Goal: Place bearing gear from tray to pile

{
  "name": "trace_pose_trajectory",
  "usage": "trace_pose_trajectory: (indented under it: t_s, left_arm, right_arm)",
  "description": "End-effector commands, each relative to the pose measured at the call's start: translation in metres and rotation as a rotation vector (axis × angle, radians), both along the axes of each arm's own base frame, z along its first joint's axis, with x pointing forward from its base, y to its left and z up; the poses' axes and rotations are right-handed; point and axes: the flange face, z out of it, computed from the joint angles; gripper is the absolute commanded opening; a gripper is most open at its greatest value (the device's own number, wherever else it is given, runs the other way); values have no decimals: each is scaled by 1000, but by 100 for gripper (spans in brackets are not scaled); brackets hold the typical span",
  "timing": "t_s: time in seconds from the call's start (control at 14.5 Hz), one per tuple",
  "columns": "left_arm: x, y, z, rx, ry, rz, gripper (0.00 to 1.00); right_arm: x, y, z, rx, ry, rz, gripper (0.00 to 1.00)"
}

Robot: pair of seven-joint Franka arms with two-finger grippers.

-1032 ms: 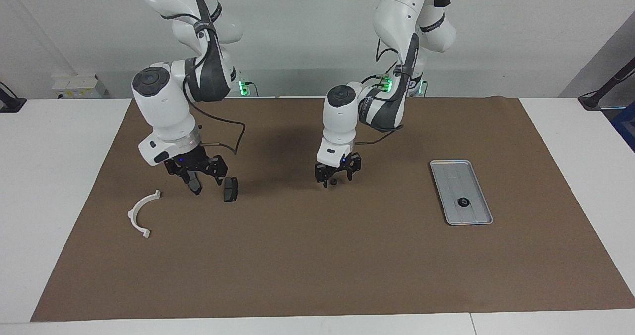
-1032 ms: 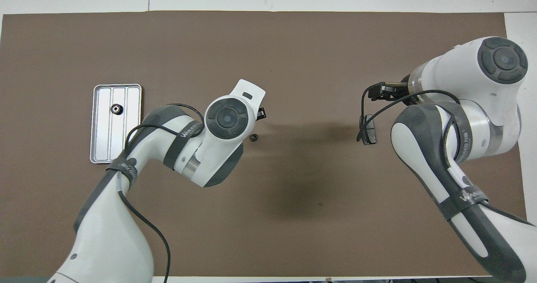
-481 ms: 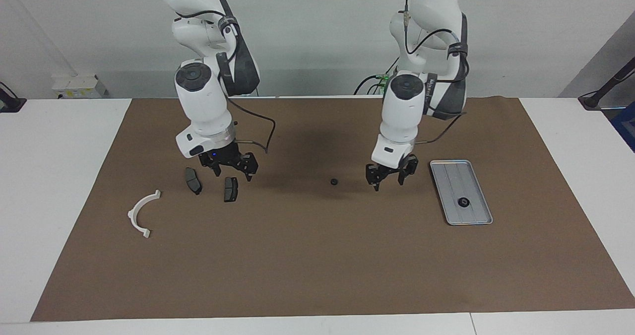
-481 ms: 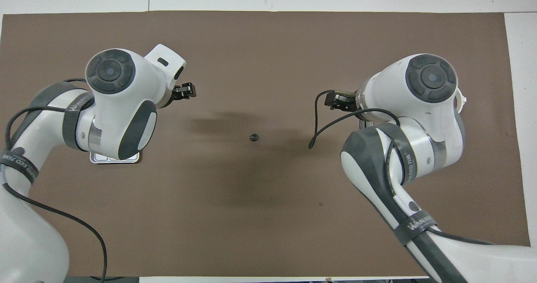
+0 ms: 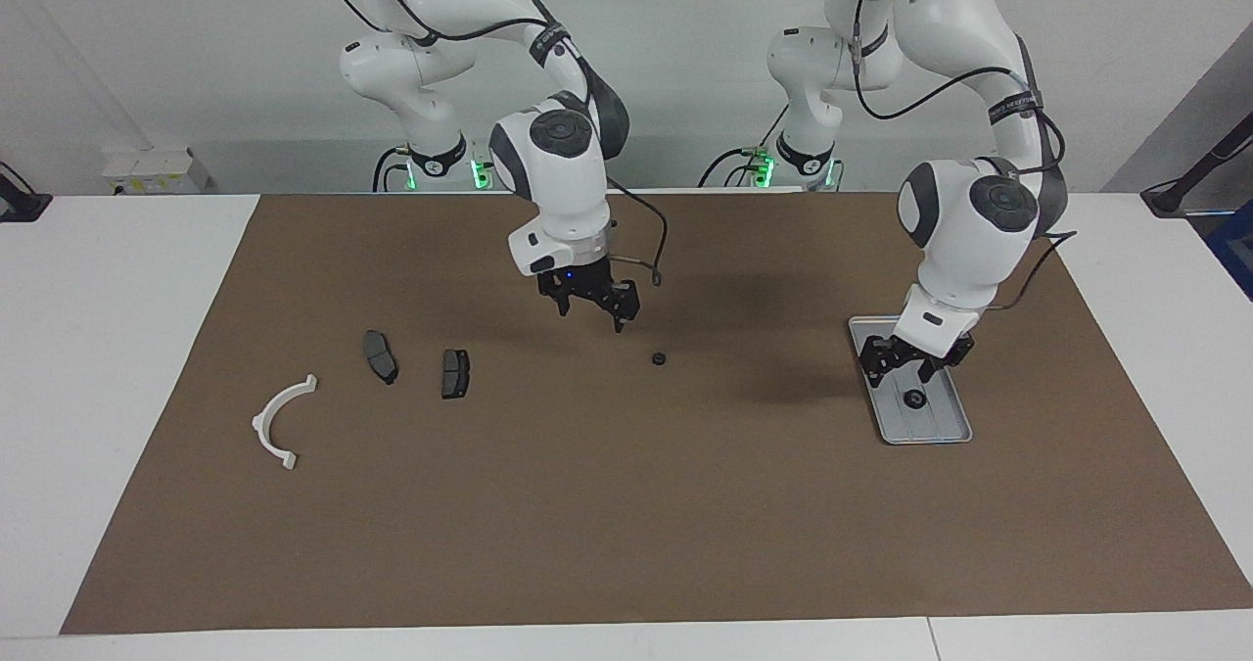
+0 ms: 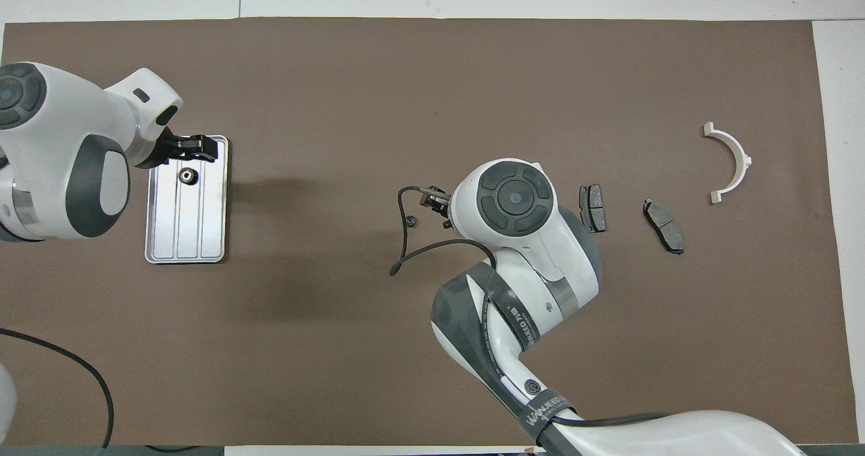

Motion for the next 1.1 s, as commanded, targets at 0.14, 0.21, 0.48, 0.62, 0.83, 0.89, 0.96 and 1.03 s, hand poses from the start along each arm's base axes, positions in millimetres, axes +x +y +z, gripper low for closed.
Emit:
trace_pose_trajectory:
  t_s: [0.14,0.21,0.48,0.62,0.83,0.89,0.96,1.03]
  left_arm:
    - [-12,47,-5,-39,22,-54,81]
    - [-11,53,-8,-47,22,-61,81]
    - [-7,56,-24,-63,22,-62,81]
    - [-9,57,-32,-61,24,-59,81]
    - [-8,56,-41,-58,20,-60,80]
    - [-8,54,-46,-54,5,-61,80]
    - [-10,54,-53,-51,-9,-59,81]
    - [-11,54,-57,-48,-21,-59,80]
  right_arm:
    - [12,29,3,-78,2,-32,100]
    - [14,43,-1,-88,9,-34,100]
    - [29,97,-37,-123,-5,-92,100]
    - [38,105,-55,-127,0,-109,100]
    - [42,108,-66,-118,-4,-111,99]
    - [44,107,-64,-108,-12,-114,98]
    - [43,107,-67,-100,-6,-117,97]
    - [43,106,-71,-93,-4,-119,97]
